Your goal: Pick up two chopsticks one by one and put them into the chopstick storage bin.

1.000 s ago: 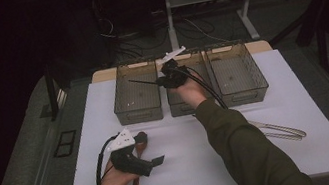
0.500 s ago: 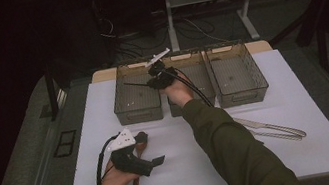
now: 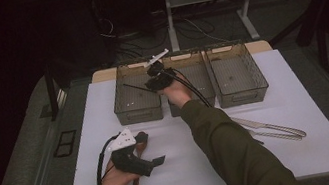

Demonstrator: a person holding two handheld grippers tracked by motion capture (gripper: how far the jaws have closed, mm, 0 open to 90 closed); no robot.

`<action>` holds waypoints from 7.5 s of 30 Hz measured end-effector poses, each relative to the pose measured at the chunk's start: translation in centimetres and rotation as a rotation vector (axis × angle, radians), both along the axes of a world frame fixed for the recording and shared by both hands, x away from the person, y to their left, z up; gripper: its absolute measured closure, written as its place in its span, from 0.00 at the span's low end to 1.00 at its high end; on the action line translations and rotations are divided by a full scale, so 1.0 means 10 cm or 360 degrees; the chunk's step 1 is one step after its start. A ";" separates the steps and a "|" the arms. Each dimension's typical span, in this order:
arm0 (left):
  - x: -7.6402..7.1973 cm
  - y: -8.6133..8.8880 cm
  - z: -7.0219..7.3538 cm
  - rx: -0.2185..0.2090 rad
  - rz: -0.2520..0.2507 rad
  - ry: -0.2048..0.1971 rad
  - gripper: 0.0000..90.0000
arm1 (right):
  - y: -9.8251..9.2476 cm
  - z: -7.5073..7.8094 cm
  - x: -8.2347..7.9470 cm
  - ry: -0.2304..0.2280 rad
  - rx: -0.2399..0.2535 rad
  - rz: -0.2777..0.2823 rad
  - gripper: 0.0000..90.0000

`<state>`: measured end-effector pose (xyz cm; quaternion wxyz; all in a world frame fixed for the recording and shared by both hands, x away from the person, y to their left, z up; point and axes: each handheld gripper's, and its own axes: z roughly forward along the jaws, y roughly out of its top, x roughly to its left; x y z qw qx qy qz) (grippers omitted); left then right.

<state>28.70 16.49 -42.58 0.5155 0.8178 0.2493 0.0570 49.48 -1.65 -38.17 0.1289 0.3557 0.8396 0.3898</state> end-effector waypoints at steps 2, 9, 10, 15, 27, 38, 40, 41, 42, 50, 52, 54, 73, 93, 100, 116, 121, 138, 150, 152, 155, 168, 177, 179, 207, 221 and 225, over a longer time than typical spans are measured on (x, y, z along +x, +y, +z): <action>0.00 0.00 0.00 0.0001 -0.0002 0.0001 0.00 | -0.01 0.01 0.00 0.0002 0.0010 -0.0001 0.79; 0.00 0.00 0.00 0.0006 -0.0004 -0.0001 0.00 | -0.09 0.07 -0.02 0.0073 0.0081 0.0019 0.58; 0.00 0.00 0.00 0.0006 -0.0004 -0.0001 0.00 | -0.11 0.09 -0.03 0.0081 0.0104 0.0032 0.56; 0.00 0.00 0.00 0.0007 0.0003 0.0001 0.00 | -0.21 0.16 -0.14 0.0068 0.0132 0.0103 0.49; -0.01 -0.01 0.00 0.0023 -0.0005 -0.0003 0.00 | -0.65 0.26 -0.44 0.0030 0.0198 0.0167 0.40; -0.02 -0.02 -0.01 0.0030 0.0000 0.0000 0.00 | -1.13 0.27 -0.69 0.0005 0.0249 0.0173 0.39; -0.02 -0.02 -0.01 0.0032 -0.0002 0.0001 0.00 | -1.22 0.27 -0.74 -0.0001 0.0267 0.0177 0.39; -0.02 -0.02 -0.01 0.0034 -0.0003 0.0000 0.00 | -1.27 0.27 -0.76 -0.0008 0.0268 0.0181 0.39; -0.02 -0.02 -0.01 0.0037 -0.0002 -0.0001 0.00 | -1.31 0.27 -0.78 -0.0012 0.0268 0.0180 0.39; -0.02 -0.02 -0.01 0.0044 0.0000 -0.0001 0.00 | -1.65 0.23 -0.97 -0.0030 0.0302 0.0177 0.39; -0.02 -0.02 -0.01 0.0045 0.0001 -0.0001 0.00 | -1.73 0.21 -1.02 -0.0035 0.0301 0.0175 0.39; -0.02 -0.02 -0.01 0.0044 0.0003 0.0000 0.00 | -1.82 0.19 -1.08 -0.0043 0.0301 0.0177 0.38; -0.03 -0.02 -0.01 0.0044 0.0008 0.0000 0.00 | -2.38 -0.01 -1.57 -0.0016 0.0297 0.0134 0.39; -0.03 -0.02 -0.01 0.0045 0.0009 0.0004 0.00 | -2.71 -0.31 -2.04 0.0049 0.0089 0.0121 0.76; -0.03 -0.02 -0.01 0.0050 0.0004 0.0001 0.00 | -2.77 -0.47 -2.08 0.0100 -0.0007 0.0118 0.84; -0.03 -0.02 -0.01 0.0051 0.0001 0.0001 0.00 | -2.75 -0.61 -2.04 0.0163 -0.0108 0.0156 0.90; -0.03 -0.02 -0.01 0.0051 0.0000 0.0001 0.00 | -2.73 -0.62 -2.04 0.0169 -0.0126 0.0163 0.91; -0.04 -0.03 -0.01 0.0052 -0.0006 0.0003 0.00 | -2.65 -0.63 -2.07 0.0147 -0.0219 0.0199 0.90; -0.04 -0.03 -0.01 0.0055 -0.0009 0.0004 0.00 | -2.62 -0.63 -2.08 0.0125 -0.0256 0.0199 0.94; -0.04 -0.03 -0.01 0.0054 -0.0007 0.0004 0.00 | -2.63 -0.63 -2.08 0.0131 -0.0254 0.0203 0.94; -0.04 -0.03 -0.01 0.0053 -0.0007 0.0003 0.00 | -2.63 -0.63 -2.07 0.0137 -0.0251 0.0205 0.94; -0.04 -0.03 -0.01 0.0050 -0.0009 0.0000 0.01 | -2.62 -0.62 -2.07 0.0130 -0.0265 0.0213 0.94; -0.04 -0.03 -0.01 0.0052 -0.0007 -0.0001 0.01 | -2.68 -0.53 -2.08 0.0124 -0.0113 0.0263 0.94; -0.04 -0.03 -0.01 0.0050 -0.0005 -0.0001 0.01 | -2.69 -0.50 -2.09 0.0104 -0.0095 0.0270 0.94; -0.04 -0.04 -0.01 0.0058 -0.0005 0.0000 0.01 | -2.68 0.03 -1.99 -0.0099 0.0253 0.0307 0.94; -0.03 -0.03 -0.02 0.0035 0.0038 0.0005 0.00 | -2.51 0.28 -1.72 -0.0168 0.0254 0.0200 0.94; -0.02 -0.02 -0.01 0.0041 0.0044 -0.0007 0.00 | -2.43 0.32 -1.65 -0.0181 0.0234 0.0176 0.94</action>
